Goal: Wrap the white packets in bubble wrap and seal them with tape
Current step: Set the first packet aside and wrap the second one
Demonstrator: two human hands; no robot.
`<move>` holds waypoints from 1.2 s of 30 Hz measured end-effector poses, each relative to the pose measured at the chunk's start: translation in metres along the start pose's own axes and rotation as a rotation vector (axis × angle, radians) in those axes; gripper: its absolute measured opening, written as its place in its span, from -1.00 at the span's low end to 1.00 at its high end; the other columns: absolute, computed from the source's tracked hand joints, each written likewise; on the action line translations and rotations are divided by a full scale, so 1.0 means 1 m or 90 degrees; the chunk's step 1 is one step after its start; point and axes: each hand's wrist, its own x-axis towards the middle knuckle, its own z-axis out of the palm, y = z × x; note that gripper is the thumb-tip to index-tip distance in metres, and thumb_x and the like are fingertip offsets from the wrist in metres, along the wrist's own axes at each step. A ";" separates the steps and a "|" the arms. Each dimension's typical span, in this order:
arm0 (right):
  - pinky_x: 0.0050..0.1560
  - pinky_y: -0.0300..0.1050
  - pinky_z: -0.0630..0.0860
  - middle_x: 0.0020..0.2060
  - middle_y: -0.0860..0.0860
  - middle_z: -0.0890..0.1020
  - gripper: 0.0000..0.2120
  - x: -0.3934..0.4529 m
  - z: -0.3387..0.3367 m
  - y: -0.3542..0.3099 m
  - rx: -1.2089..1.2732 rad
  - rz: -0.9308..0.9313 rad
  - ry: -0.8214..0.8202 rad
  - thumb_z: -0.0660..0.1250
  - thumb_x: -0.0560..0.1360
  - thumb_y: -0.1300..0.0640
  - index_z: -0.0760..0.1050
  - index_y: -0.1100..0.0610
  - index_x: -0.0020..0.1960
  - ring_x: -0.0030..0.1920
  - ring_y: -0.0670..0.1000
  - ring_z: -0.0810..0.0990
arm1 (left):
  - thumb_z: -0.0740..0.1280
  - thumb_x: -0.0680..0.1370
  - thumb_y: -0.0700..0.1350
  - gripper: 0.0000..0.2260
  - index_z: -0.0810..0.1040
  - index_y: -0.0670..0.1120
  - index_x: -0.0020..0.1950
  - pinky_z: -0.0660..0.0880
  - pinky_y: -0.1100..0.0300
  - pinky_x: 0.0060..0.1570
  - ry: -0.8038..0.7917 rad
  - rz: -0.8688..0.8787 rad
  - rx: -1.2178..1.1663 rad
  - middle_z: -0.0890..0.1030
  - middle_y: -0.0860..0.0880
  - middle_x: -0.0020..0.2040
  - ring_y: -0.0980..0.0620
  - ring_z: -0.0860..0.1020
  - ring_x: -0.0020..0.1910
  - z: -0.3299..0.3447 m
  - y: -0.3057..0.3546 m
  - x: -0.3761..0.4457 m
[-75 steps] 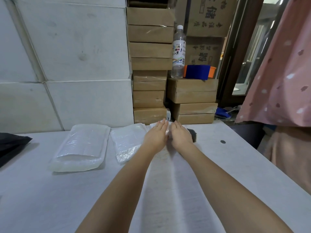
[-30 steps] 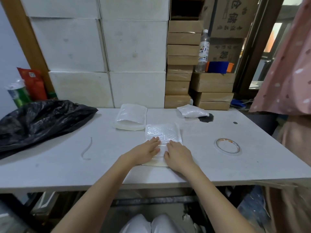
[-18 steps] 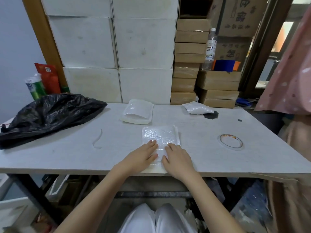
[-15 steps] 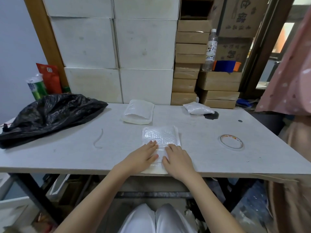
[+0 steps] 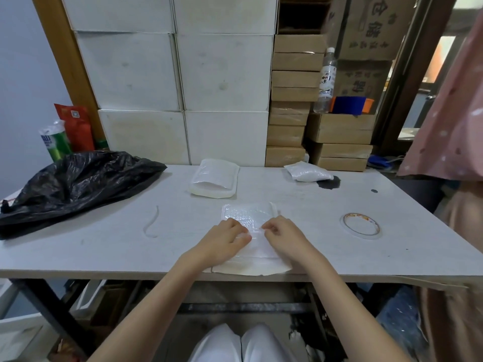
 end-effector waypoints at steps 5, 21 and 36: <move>0.29 -0.21 0.31 0.40 -0.10 0.36 -0.53 0.000 -0.005 0.012 -0.092 -0.132 -0.017 0.12 0.51 0.38 0.42 0.05 0.35 0.41 -0.06 0.29 | 0.17 0.59 -0.09 -0.66 0.40 -0.03 0.37 0.21 0.17 0.36 0.044 0.067 0.001 0.39 -0.01 0.34 0.00 0.31 0.35 -0.009 0.002 -0.004; 0.46 -0.29 0.15 0.35 -0.23 0.39 -0.47 -0.006 -0.022 0.063 0.031 -0.170 -0.175 0.07 0.49 0.45 0.52 0.00 0.26 0.43 -0.28 0.23 | 0.05 0.54 -0.39 -0.47 0.37 0.07 0.41 0.07 0.27 0.49 0.004 0.115 -0.028 0.30 0.18 0.43 0.24 0.21 0.45 -0.012 -0.055 -0.025; 0.03 -0.33 0.51 -0.08 -0.16 0.69 -0.85 -0.002 -0.015 0.049 0.256 -0.077 -0.020 0.27 0.55 0.02 0.63 -0.05 -0.04 -0.01 -0.20 0.62 | 0.28 0.50 -0.21 -0.61 0.44 0.24 0.18 0.32 0.44 0.21 0.016 0.052 -0.227 0.50 0.26 0.18 0.36 0.44 0.18 -0.014 -0.049 -0.027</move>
